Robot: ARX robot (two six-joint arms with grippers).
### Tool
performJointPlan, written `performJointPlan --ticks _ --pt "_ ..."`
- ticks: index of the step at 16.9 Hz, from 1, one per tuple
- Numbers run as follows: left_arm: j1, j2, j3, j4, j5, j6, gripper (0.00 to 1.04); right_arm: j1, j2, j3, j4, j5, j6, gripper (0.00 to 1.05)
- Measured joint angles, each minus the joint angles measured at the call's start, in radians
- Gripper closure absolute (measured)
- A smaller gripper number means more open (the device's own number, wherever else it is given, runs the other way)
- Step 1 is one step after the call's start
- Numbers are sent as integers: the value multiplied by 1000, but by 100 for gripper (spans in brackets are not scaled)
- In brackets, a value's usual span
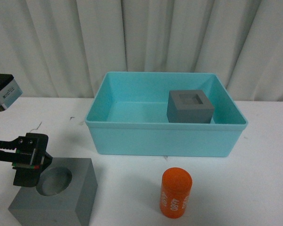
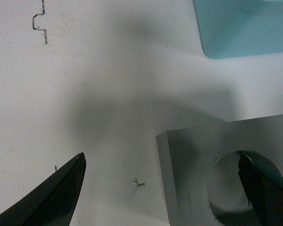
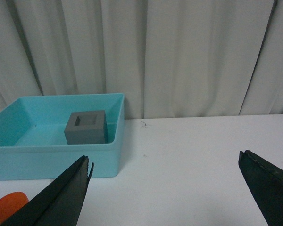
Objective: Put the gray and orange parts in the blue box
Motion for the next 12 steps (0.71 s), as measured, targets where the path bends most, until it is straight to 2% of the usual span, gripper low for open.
performJointPlan --ticks 12 --pt "11 114 -15 64 24 22 7 0 0 0 0 0 0 6"
